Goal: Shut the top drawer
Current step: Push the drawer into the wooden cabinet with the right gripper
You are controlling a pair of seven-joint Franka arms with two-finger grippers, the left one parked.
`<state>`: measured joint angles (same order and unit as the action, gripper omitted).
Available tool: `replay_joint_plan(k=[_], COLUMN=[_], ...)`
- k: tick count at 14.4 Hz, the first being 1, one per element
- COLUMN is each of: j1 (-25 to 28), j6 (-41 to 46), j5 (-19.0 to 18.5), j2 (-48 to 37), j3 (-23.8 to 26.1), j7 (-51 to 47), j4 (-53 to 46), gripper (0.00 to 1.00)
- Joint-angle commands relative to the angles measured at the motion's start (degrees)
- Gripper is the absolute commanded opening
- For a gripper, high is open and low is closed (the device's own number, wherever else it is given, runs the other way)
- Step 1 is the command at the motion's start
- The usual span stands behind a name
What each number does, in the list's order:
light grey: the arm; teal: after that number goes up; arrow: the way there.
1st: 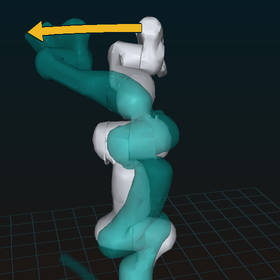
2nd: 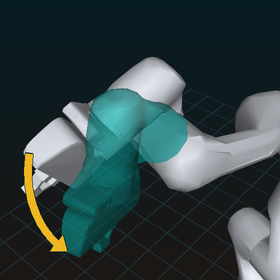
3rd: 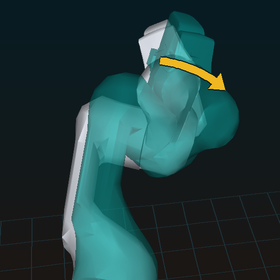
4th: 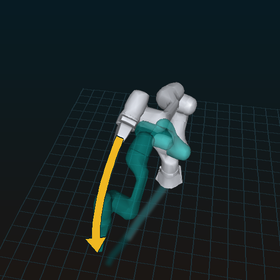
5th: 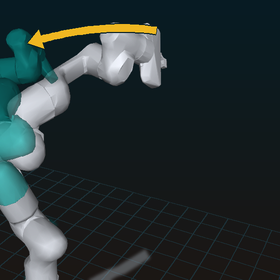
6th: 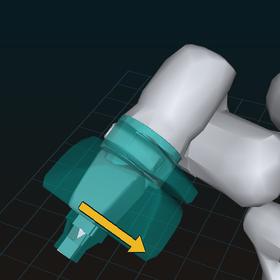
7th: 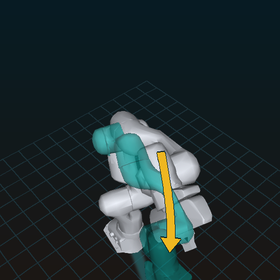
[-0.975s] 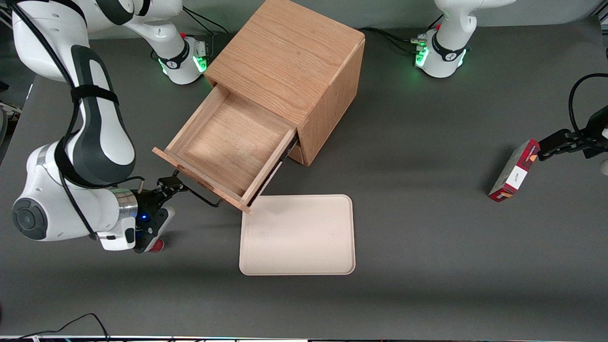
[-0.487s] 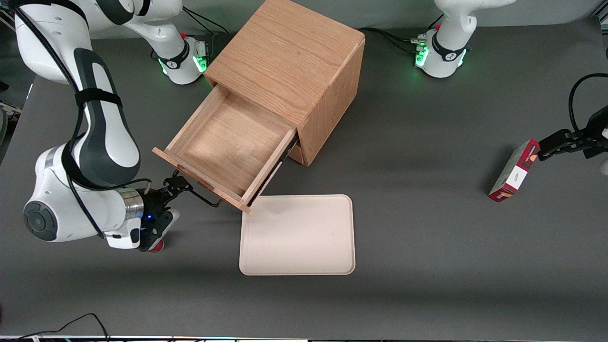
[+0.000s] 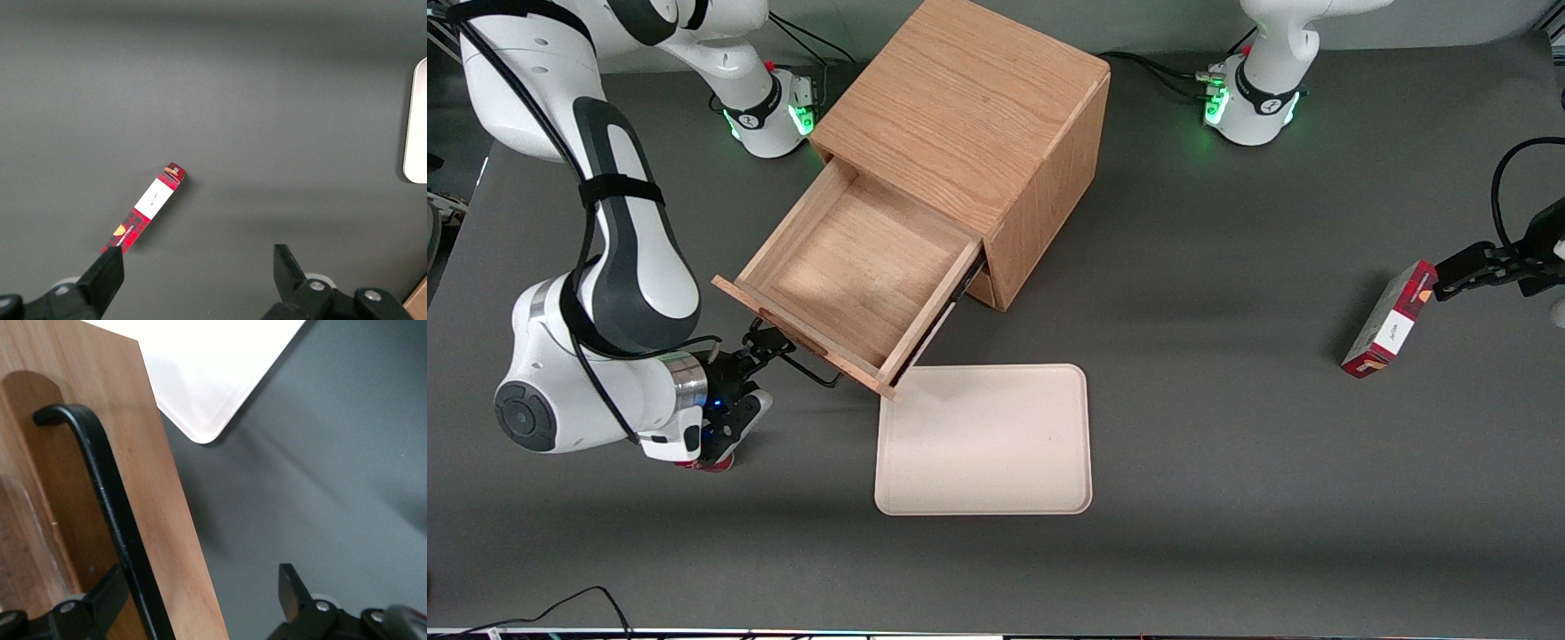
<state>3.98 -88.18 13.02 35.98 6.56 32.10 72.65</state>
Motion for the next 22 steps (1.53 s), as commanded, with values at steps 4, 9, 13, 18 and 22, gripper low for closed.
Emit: replay_joint_plan(k=[4,9,13,18,22], j1=[0.1,0.2,0.2,0.1,0.2], j6=[-3.3,-4.4,-6.4,-8.9,-11.8], j5=[1.9,4.0,5.2,6.8,8.3], j2=[-5.9,-9.3,-12.7,-17.7,-20.5], j3=[0.0,0.1,1.3,3.0,5.2], j7=[-1.4,-3.5,-4.4,-5.0,-8.5], j4=[8.6,13.4,18.7,26.3,30.8], gripper=[1.00,1.00,1.00,1.00,1.00])
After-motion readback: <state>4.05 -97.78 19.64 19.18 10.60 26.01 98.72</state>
